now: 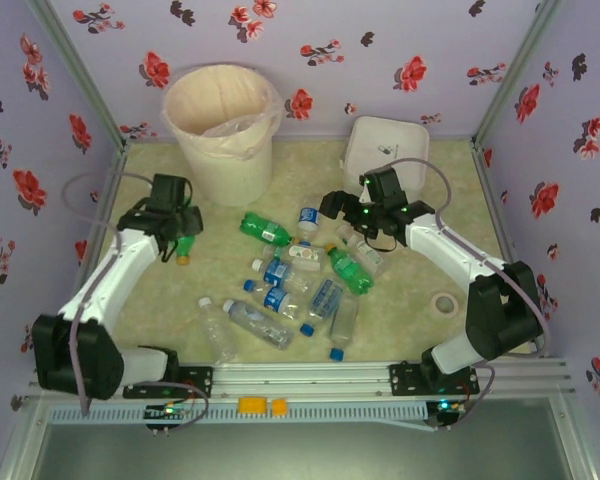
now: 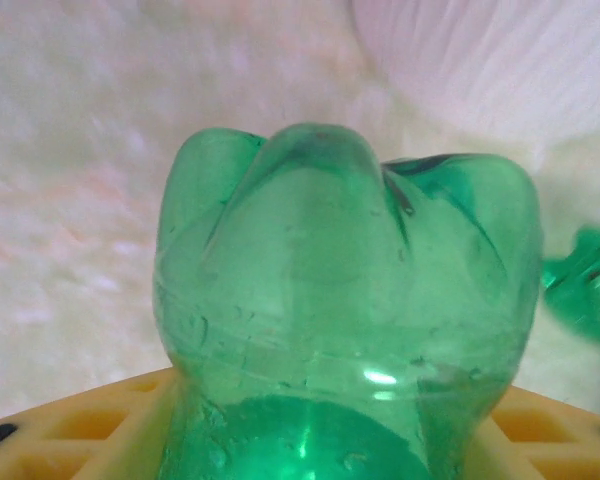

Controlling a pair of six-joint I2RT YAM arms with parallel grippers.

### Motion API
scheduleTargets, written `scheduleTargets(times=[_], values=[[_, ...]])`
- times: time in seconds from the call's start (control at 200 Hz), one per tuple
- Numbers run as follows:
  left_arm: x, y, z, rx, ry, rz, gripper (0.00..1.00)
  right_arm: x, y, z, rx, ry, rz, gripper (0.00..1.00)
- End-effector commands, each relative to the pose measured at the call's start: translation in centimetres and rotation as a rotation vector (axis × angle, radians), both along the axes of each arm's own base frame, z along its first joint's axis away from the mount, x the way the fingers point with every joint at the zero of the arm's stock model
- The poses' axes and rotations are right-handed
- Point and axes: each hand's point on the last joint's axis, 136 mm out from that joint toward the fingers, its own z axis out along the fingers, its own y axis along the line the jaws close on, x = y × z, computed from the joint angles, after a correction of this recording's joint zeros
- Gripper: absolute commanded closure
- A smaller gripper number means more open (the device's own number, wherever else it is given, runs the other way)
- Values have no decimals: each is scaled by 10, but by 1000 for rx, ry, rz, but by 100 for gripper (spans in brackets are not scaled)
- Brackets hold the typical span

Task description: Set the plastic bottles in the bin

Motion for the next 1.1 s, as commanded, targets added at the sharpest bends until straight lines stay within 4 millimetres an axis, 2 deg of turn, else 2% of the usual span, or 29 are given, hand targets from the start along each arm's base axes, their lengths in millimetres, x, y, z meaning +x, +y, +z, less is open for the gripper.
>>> scheduleTargets(times=[0.0,0.15,0.3,0.45,0.525,0.675,0.71,0.72,0.725,0.73,0.82,0.955,1.095], values=[[-6,12,64,40,-130,-2,60,3,10,21,12,-74,67,1],[-7,12,145,2,-331,-7,62,2,11,26,4,-107,98,0],[1,-1,223,-97,-555,-43,63,0,12,27,10,-129,116,0],[26,-24,278,-214,-713,-109,68,1,5,26,-17,-144,97,0],[45,-36,293,-247,-757,-151,67,0,-2,23,-51,-145,77,0],[89,-58,312,-264,-787,-227,67,-1,-21,23,-138,-158,28,1],[100,-64,314,-265,-787,-248,68,-2,-26,23,-155,-159,13,0],[107,-66,307,-265,-771,-253,67,-2,-27,23,-160,-160,10,0],[105,-66,314,-266,-787,-255,67,-2,-28,23,-162,-160,8,0],[110,-67,309,-264,-774,-255,67,-3,-29,23,-163,-161,7,0],[137,-80,309,-264,-782,-288,67,-6,-38,25,-186,-170,-19,0],[178,-91,297,-248,-791,-309,67,-12,-49,30,-208,-175,-38,0],[216,-101,268,-235,-745,-317,66,-17,-58,34,-226,-186,-53,0]])
